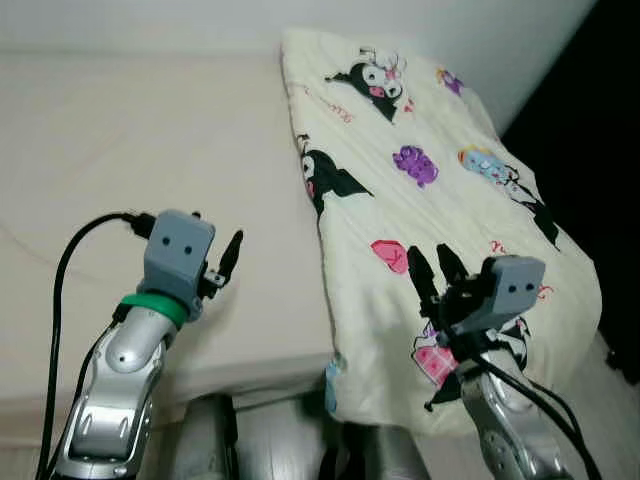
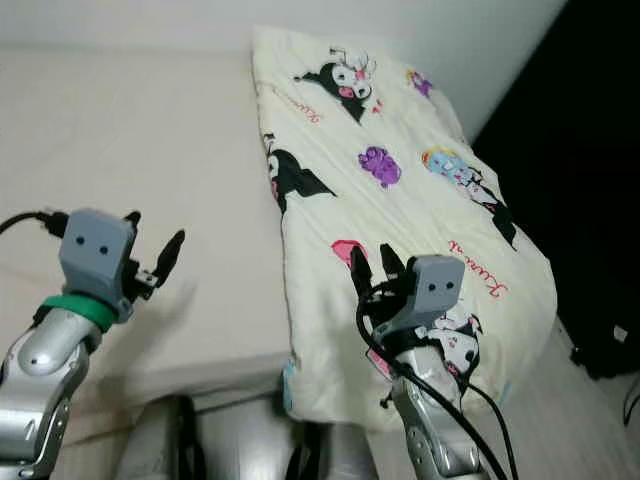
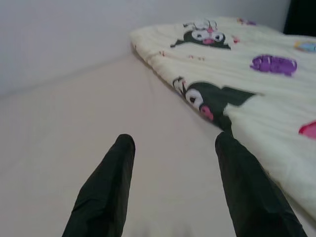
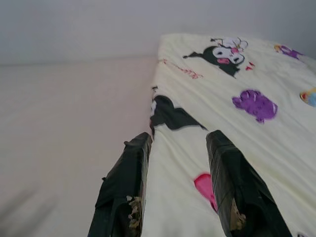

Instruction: Clean up the room

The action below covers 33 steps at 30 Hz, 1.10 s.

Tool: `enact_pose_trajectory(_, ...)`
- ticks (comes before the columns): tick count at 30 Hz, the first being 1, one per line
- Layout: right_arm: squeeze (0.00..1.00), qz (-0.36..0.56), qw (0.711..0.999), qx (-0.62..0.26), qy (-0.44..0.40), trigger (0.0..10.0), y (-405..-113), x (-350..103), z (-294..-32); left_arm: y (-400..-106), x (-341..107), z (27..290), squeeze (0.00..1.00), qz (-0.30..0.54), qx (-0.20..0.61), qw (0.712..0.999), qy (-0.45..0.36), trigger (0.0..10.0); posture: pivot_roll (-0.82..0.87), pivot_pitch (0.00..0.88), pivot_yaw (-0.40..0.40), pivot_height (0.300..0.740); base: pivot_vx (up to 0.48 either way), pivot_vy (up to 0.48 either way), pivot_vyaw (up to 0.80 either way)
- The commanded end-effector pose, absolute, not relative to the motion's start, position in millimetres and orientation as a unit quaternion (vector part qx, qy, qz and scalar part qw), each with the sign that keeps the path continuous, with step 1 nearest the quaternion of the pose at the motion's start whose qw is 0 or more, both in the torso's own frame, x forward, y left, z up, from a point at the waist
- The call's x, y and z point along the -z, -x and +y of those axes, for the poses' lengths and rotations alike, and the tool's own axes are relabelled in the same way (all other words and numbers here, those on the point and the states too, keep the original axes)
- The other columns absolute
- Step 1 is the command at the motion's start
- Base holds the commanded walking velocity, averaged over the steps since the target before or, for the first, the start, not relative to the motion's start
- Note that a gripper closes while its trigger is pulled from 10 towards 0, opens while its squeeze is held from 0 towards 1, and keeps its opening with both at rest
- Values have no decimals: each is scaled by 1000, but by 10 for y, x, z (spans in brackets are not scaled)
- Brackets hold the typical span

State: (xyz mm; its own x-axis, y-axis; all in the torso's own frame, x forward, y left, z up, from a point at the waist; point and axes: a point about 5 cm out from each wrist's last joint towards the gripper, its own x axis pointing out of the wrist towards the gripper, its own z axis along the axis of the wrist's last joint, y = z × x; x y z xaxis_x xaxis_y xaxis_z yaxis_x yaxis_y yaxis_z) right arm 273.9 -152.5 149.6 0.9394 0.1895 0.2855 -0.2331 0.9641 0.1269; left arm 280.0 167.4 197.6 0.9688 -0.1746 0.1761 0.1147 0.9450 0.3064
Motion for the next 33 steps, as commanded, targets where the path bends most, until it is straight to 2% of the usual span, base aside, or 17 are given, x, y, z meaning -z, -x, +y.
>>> enact_pose_trajectory(1,0,-126,984,-102,-77,10000,-2701,-1444,-1560,-2793,-1915,1647,0,-92,77,982,-148,10000,69,103,-100,682,0,0,0)
enact_pose_trajectory(12,0,-104,986,-102,-77,10000,-2717,-1368,-1551,-2821,-1832,1583,0,-80,84,983,-140,10000,66,108,-98,731,0,0,0)
enact_pose_trajectory(14,0,-74,990,-94,-69,10000,-2712,-1195,-1573,-2831,-1687,1512,0,-54,92,988,-113,10000,80,102,-99,740,0,0,0)
enact_pose_trajectory(20,0,7,995,-86,-54,10000,-2653,-734,-1585,-2836,-1338,1448,0,0,90,989,-114,10000,84,96,-97,740,0,0,0)
enact_pose_trajectory(24,0,123,991,-43,-38,10000,-2535,-152,-1635,-2766,-871,1417,0,66,99,984,-132,10000,79,80,-82,740,-65,0,0)
enact_pose_trajectory(33,0,127,988,-73,-48,10000,-2561,-136,-1531,-2700,-721,1407,0,87,116,979,-142,10000,78,74,-66,740,-327,0,0)
